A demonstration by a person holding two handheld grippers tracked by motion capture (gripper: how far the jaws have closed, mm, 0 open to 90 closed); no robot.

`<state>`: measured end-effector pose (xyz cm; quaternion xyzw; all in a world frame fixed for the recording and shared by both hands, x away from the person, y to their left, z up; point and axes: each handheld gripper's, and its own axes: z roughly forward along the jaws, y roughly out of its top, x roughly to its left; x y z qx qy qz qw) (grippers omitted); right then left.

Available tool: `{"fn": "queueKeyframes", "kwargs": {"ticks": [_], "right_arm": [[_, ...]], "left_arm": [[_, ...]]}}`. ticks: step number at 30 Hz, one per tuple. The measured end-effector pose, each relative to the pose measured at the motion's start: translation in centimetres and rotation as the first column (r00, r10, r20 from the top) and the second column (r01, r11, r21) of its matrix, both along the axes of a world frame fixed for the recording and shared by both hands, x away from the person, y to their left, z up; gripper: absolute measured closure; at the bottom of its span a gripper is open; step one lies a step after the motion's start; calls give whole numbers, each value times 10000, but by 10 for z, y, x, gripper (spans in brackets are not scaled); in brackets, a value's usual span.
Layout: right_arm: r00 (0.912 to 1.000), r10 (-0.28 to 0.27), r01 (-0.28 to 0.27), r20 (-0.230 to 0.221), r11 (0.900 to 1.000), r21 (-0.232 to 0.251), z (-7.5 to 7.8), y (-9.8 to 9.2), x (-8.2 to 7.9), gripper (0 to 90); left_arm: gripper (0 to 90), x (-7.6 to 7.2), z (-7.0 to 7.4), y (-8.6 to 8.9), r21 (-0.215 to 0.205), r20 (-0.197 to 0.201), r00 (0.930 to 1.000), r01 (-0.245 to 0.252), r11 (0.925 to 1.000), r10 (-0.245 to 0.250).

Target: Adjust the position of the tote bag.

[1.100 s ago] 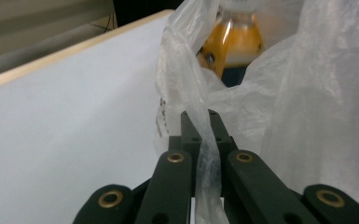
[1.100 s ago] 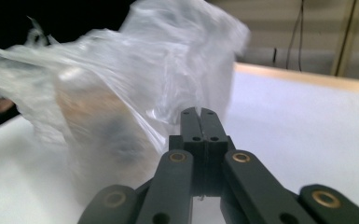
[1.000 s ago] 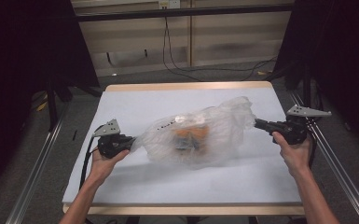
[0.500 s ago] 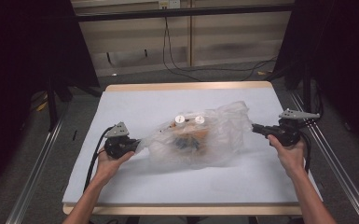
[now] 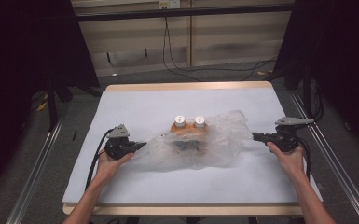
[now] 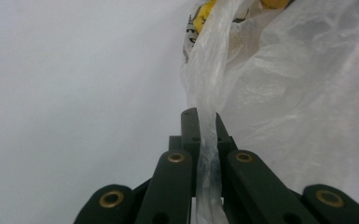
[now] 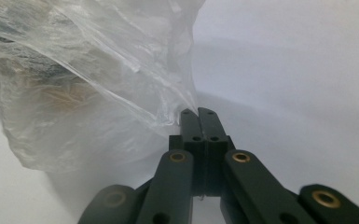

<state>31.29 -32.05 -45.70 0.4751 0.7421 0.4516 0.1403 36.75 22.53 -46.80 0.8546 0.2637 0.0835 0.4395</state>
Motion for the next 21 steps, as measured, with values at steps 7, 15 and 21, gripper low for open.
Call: {"fn": "queueKeyframes", "kwargs": {"ticks": [7, 15, 21], "right_arm": [[9995, -286, 278, -166, 9983, -510, -7, -1, 3, 900], [9950, -798, 726, -595, 9908, -1146, -20, -12, 7, 900], [9975, -464, 459, 525, 9989, 109, 2, -7, -2, 891]], "left_arm": [[900, 1, -6, 2, 244, -5, 9998, -220, 9995, 220], [900, 6, -11, 11, 194, -148, 9977, -657, 9977, 660], [765, 3, 2, 8, -718, 37, 9979, -646, 9953, 650]]}}
